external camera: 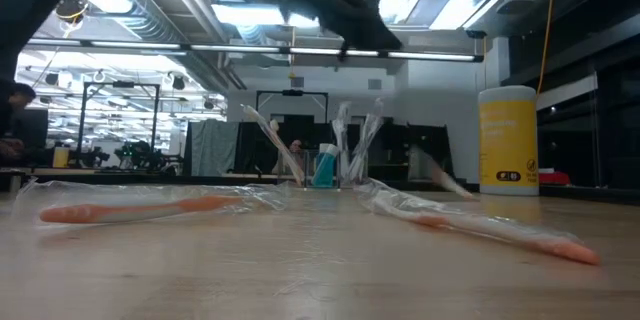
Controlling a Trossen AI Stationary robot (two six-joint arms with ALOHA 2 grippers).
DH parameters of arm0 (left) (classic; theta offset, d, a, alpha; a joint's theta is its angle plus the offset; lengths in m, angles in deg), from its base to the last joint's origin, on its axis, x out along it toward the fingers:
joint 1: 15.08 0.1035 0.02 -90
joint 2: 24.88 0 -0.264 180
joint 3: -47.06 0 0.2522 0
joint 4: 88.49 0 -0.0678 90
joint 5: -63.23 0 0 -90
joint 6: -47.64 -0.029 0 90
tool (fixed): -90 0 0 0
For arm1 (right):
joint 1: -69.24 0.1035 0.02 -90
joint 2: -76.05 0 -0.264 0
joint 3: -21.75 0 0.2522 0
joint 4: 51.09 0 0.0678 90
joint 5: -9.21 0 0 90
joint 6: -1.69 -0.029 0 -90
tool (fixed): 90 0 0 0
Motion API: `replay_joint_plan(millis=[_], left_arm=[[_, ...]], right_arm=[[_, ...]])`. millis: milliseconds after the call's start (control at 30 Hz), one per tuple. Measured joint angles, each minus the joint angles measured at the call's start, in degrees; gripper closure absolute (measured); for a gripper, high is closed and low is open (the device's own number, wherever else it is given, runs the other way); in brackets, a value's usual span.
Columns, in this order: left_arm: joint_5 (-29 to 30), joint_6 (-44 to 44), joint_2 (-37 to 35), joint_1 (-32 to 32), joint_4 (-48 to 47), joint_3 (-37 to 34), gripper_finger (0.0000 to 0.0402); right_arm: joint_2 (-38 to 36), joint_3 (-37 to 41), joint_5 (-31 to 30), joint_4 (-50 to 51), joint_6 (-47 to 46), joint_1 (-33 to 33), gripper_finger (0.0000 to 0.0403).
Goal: Pick & Place toothbrushing station
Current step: Put the orange toothbrush into the transparent organizer
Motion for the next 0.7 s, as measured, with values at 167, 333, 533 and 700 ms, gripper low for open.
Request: replay_joint_plan(millis=[167,333,533,700], left_arm=[[-2.80,-2.23,-3.78,5.06,-7.34,-0.11,0.0401],[-7.85,-1.47,-3.56,4.00,-18.34,-0.11,0.0401],[-0.15,-5.61,-3.63,1.03,-28.56,-0.17,0.0400],[0.33,-7.34,-8.30,2.85,-34.22,-0.20,0.0400]], right_arm=[[-0.02,0.00,1.34,-0.19,0.29,0.00,0.0237],[-0.04,0.00,1.54,-0.17,0.35,0.00,0.0237],[-0.55,0.00,-5.16,7.55,0.37,0.00,0.0237],[-2.91,0.00,-26.16,30.42,-4.25,0.00,0.0237]])
